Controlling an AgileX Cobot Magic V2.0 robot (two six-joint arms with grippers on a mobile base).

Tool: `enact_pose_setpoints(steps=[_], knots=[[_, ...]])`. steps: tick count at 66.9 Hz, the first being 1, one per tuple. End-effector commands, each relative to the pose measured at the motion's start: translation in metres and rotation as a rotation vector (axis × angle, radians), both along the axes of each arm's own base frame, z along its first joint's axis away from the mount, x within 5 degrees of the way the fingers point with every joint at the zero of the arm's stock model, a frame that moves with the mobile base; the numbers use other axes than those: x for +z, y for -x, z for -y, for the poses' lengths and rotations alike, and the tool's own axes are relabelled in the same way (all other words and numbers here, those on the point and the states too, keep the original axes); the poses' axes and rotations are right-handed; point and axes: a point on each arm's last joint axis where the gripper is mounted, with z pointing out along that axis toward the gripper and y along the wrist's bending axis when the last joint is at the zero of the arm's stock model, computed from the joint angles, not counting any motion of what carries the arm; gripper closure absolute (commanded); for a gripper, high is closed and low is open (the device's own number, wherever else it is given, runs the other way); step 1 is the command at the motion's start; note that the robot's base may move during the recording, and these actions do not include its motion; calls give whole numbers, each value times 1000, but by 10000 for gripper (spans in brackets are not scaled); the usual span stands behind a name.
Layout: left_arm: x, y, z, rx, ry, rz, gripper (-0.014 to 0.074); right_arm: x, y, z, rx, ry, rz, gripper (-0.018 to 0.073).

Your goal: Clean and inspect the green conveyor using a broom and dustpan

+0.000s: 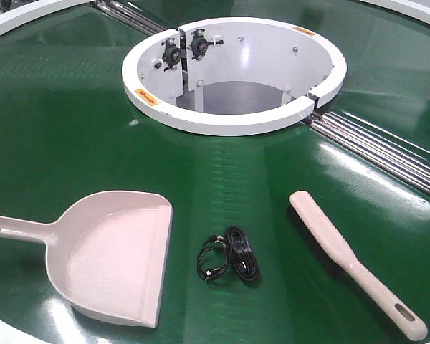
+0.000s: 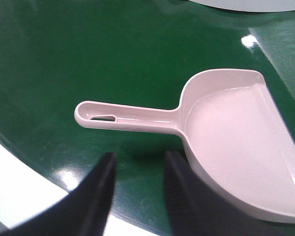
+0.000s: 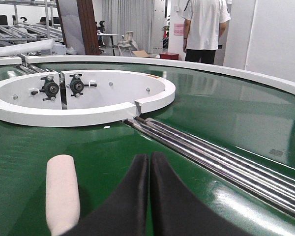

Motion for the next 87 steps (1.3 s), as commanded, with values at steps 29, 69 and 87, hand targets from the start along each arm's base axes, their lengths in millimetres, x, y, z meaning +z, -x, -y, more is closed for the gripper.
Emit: enact_pose_setpoints(steps=[29, 69, 87], knots=[[21, -8, 4, 0, 82, 166, 24, 1, 1, 0, 3, 7, 74, 568], [94, -102, 10, -156, -199, -324, 156, 1, 1, 0, 3, 7, 74, 568], [97, -167, 19, -268, -267, -414, 156, 1, 1, 0, 3, 7, 74, 568]])
